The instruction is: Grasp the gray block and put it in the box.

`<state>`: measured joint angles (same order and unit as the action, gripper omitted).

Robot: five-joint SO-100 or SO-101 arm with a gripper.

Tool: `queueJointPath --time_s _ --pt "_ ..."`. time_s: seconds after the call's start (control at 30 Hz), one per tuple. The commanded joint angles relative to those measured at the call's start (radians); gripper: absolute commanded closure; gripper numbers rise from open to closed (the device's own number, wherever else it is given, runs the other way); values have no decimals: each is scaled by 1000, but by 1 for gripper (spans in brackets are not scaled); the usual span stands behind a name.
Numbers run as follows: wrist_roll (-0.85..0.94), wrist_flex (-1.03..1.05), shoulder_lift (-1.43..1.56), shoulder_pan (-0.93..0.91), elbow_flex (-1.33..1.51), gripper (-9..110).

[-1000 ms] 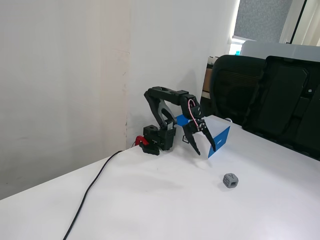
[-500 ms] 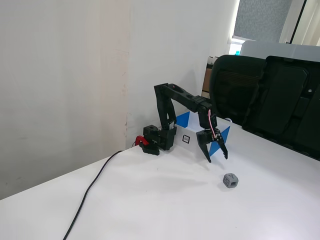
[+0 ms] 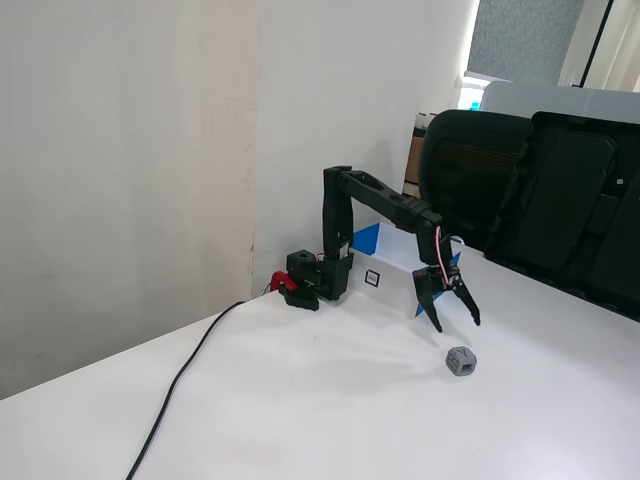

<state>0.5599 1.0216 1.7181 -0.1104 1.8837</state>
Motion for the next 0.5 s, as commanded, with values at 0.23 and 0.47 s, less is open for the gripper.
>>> queueJointPath --time_s 0.23,0.47 --pt "-281 -37 -15 28 -77 72" --pt "-463 -83 -12 48 -51 75"
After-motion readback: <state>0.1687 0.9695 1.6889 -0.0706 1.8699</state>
